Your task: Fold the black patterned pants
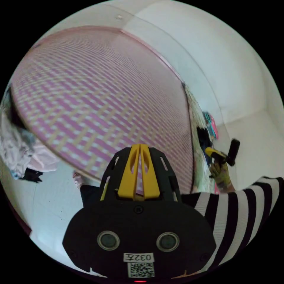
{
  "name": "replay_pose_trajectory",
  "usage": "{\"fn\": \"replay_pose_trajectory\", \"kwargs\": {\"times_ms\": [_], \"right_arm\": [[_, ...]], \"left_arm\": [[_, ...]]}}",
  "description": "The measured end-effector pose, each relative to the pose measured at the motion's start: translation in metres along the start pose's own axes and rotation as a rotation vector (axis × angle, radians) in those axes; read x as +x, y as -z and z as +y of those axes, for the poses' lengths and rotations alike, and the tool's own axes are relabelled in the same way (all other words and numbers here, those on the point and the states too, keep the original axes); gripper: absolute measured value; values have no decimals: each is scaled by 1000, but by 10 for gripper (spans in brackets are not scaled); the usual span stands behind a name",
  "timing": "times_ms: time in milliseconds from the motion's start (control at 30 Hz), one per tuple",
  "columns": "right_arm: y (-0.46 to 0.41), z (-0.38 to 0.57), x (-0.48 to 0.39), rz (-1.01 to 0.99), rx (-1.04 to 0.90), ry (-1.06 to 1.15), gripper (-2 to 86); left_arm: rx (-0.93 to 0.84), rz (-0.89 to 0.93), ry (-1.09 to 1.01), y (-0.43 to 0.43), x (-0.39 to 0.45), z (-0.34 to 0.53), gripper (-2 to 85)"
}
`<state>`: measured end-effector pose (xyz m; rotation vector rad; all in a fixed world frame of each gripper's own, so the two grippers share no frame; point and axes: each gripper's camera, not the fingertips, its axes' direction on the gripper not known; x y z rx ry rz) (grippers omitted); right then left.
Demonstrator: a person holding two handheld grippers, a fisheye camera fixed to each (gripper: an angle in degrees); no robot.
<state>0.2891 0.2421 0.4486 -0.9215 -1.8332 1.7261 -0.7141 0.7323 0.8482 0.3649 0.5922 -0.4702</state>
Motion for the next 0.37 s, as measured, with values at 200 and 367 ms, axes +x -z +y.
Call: {"fn": "replay_pose_trajectory", "kwargs": {"times_ms": [200, 367], "right_arm": [[-105, 1, 41, -51, 10, -94, -10], [-206, -10, 74, -126, -71, -111, -10]], "left_arm": [[167, -173, 429, 130, -107, 6, -4], [279, -102, 702, 207, -185, 13, 34]]}}
